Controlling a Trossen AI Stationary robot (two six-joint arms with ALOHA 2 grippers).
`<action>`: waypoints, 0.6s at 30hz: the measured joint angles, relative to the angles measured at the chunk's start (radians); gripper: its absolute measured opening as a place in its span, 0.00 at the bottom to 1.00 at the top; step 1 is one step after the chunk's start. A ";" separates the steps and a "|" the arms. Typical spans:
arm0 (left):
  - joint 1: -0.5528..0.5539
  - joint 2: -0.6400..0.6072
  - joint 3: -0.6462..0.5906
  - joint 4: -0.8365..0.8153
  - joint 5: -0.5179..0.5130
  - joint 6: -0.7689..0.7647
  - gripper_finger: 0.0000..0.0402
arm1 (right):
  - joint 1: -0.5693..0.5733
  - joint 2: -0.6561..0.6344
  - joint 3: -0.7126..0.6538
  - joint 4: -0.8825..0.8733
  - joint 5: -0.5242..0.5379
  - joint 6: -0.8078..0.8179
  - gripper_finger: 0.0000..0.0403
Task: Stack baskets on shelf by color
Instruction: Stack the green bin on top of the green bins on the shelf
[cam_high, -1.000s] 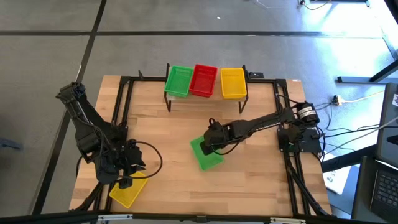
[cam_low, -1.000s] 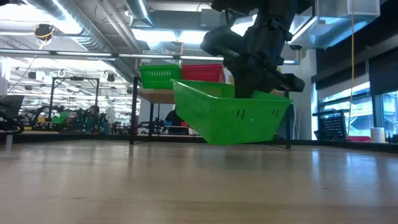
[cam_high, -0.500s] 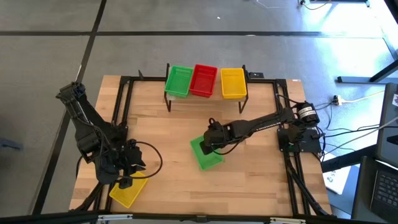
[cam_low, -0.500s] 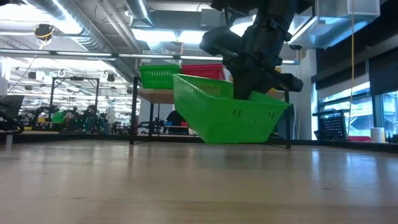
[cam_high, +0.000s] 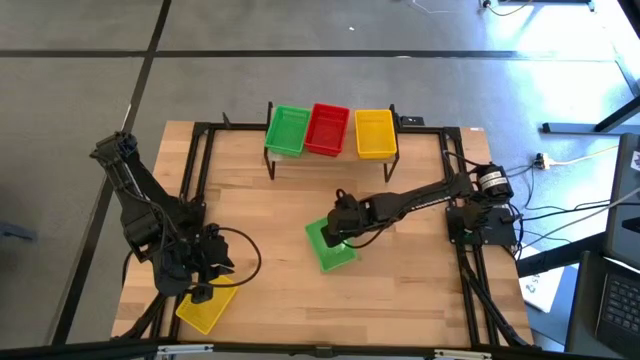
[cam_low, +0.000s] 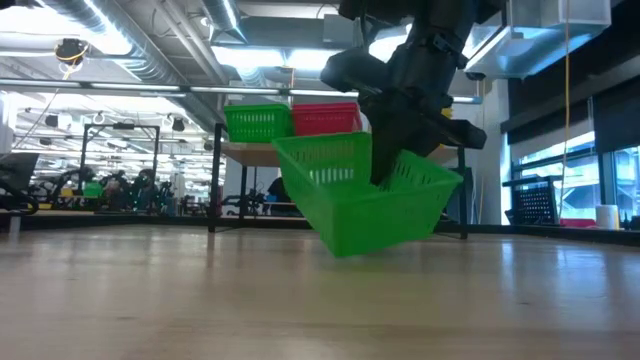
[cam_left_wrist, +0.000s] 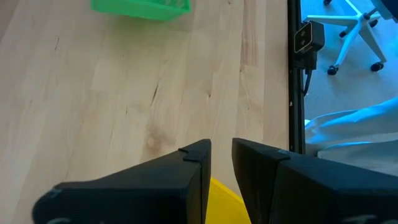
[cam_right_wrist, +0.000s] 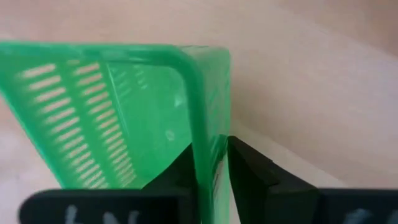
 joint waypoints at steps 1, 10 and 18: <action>0.000 0.000 0.000 0.000 0.000 0.000 0.14 | 0.000 0.000 0.000 0.001 0.024 0.003 0.16; 0.000 0.000 0.000 0.000 0.000 -0.008 0.14 | 0.006 -0.005 0.006 -0.004 0.058 -0.002 0.17; 0.000 0.000 0.000 0.000 -0.005 -0.001 0.14 | 0.074 -0.019 0.007 -0.008 0.162 -0.042 0.17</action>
